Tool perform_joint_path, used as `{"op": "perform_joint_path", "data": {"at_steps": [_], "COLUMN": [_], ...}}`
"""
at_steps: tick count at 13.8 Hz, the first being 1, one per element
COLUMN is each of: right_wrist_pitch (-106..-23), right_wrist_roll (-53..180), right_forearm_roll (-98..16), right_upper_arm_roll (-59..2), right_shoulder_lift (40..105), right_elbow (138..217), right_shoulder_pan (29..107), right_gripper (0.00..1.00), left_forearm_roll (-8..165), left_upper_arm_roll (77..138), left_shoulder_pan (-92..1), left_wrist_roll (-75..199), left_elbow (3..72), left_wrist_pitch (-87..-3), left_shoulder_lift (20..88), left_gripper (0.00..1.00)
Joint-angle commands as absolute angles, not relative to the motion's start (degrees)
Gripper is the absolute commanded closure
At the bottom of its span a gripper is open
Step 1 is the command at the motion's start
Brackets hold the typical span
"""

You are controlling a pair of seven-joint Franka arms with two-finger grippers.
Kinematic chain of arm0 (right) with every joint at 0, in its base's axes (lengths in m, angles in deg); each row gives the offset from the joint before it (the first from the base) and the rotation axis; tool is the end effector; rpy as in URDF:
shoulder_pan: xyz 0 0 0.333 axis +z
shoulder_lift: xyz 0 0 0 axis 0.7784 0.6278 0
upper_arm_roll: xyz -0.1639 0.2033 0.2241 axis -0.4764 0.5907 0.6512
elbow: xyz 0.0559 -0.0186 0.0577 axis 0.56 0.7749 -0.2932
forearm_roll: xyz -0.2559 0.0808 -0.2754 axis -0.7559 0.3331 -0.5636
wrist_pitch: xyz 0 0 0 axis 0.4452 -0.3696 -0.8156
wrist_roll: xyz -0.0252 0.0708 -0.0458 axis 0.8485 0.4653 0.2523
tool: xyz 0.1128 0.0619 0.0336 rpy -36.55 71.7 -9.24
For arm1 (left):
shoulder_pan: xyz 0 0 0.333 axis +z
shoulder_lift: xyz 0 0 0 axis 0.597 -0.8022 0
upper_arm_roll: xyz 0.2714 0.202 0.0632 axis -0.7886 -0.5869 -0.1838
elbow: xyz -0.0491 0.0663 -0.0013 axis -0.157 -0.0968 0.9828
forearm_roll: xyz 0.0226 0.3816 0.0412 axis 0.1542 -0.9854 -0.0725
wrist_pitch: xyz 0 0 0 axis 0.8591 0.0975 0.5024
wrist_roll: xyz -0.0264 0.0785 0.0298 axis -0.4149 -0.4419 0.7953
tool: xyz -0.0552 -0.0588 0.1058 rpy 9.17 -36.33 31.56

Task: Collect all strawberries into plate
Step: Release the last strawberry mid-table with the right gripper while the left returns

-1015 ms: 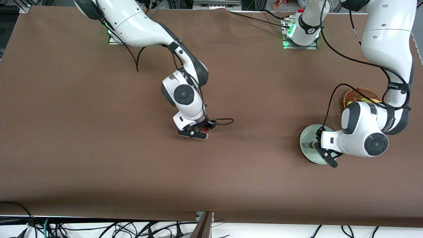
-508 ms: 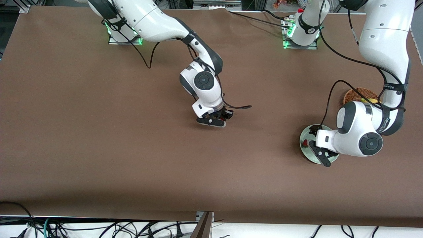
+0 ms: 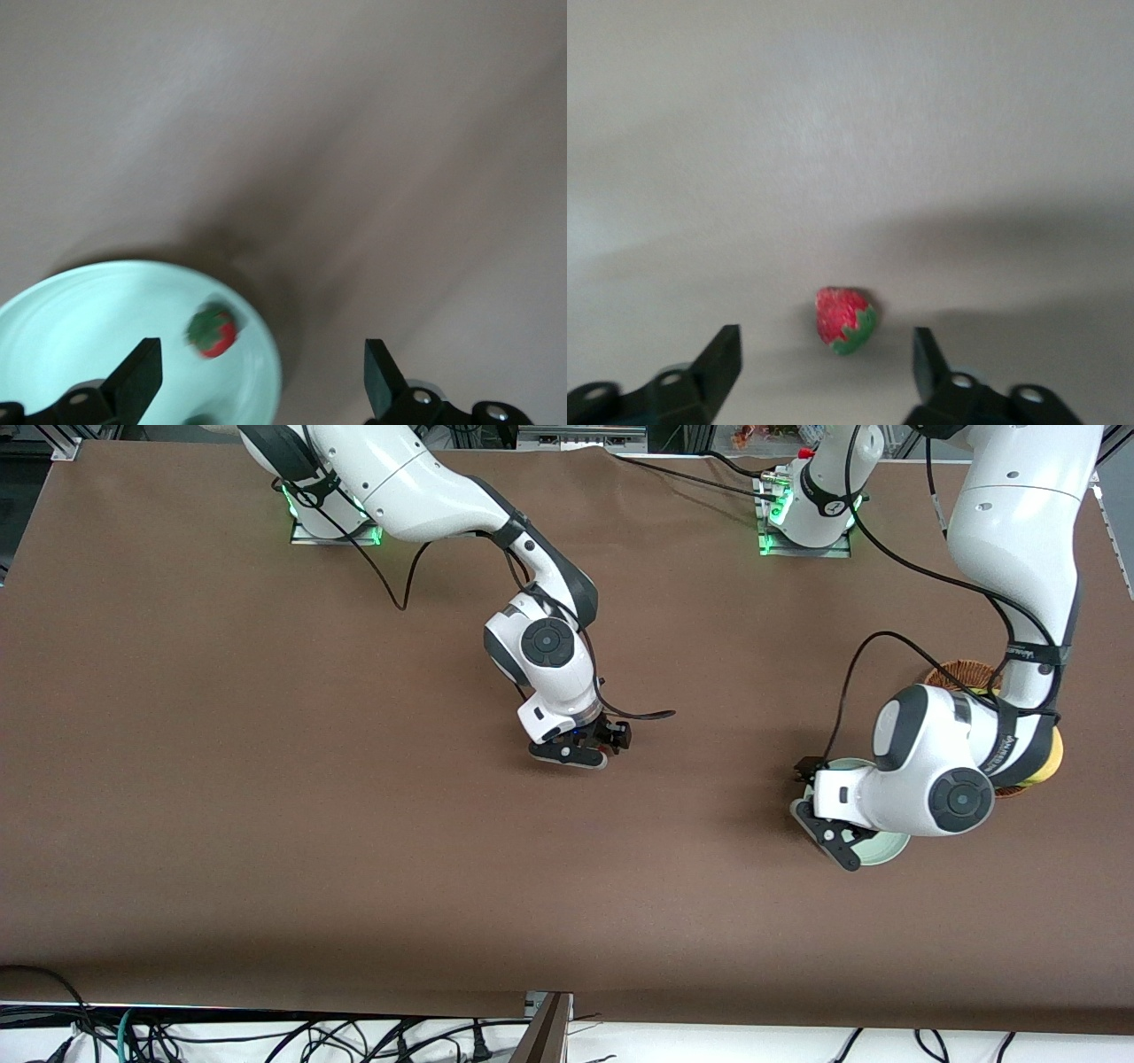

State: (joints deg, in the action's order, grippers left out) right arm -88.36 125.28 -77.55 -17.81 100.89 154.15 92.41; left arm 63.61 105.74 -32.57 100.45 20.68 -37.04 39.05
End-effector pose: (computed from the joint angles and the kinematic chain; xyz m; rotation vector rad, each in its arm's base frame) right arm 0.5568 0.5560 0.2162 -2.8970 0.3381 -0.1222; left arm 0.6915 -0.1081 0.2702 2.7662 -1.1392 -0.2991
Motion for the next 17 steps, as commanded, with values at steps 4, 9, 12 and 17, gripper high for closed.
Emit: {"op": "perform_joint_path", "data": {"at_steps": [4,9,12,17], "right_wrist_pitch": [-73.42,-57.97,-49.25,-42.9], "right_wrist_roll": [101.05,82.87,76.06,75.18], "right_forearm_roll": [-77.47,-77.47,-77.47,-83.44], "right_upper_arm_roll": [-17.89,-17.89,-17.98,-19.56], "right_shoulder_lift": [94.73,88.67,84.01,74.0], "right_elbow": [154.11,154.02,154.02,154.55], "right_shoulder_pan": [83.21,72.06,65.81,60.98], "right_gripper": [0.0,0.0,0.0,0.0], "left_forearm_roll": [63.3,62.86,63.04,62.69], "left_upper_arm_roll": [107.63,107.63,107.63,106.93], "left_shoulder_pan": [-40.86,-49.73,-54.74,-60.64], "left_wrist_roll": [75.63,46.12,26.35,4.41], "left_elbow": [21.61,22.94,22.93,22.93], "left_wrist_pitch": [-38.23,-44.29,-51.22,-63.02], "left_shoulder_lift": [39.33,39.51,38.99,34.24], "left_gripper": [0.0,0.0,0.0,0.0]}}
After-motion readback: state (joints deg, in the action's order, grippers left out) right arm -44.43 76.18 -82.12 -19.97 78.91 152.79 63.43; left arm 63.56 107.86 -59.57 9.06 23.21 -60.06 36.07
